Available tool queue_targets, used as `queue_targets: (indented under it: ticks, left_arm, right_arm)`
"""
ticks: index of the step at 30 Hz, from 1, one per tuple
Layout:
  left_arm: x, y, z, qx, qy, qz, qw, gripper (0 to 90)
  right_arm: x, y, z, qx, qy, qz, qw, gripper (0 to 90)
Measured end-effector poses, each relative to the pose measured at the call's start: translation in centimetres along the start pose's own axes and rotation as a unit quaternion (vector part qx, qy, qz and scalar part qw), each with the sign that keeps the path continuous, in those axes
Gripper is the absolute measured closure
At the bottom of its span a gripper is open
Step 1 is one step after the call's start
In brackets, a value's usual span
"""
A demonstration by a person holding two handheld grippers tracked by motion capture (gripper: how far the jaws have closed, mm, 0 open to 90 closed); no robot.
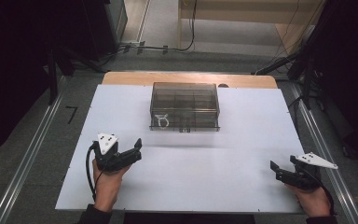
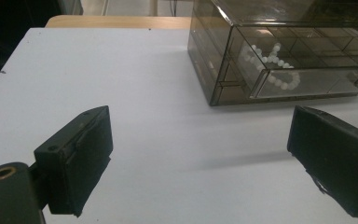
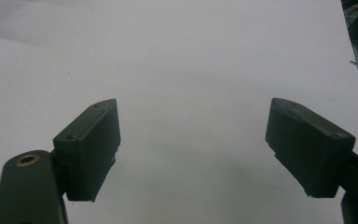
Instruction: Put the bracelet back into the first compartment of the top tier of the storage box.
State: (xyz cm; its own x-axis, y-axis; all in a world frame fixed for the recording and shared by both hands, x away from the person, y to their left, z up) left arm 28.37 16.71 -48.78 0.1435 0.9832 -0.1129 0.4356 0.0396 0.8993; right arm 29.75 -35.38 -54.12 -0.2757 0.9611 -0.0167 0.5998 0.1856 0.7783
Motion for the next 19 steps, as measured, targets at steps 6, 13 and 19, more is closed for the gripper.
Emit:
queue_targets:
  ticks: [6,13,19]
  left_arm:
    - [0.3,-0.3,-0.16,0.003,0.001,-0.004,1.0,6.9]
    - [0.41,-0.49,-0.19,0.006,0.001,-0.008,1.0,6.9]
    - [0.64,-0.68,-0.24,0.007,0.002,-0.01,0.9999,6.9]
  right_arm:
    - [0.03,-0.04,0.0,0.002,0.0,0.002,1.0,16.5]
    - [0.06,-0.04,0.03,0.002,0.001,0.0,1.0,16.5]
    - [0.01,-0.07,0.02,0.002,0.0,0.002,1.0,16.5]
Point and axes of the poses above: each handheld gripper's, and its own axes: z roughly forward along the jaws, y roughly out of its top, x roughly to its left, the point moved 6 cm from there along z, roughly forward along the jaws, and after that the axes turned 2 degrees about -y, right-handed, at the moved point
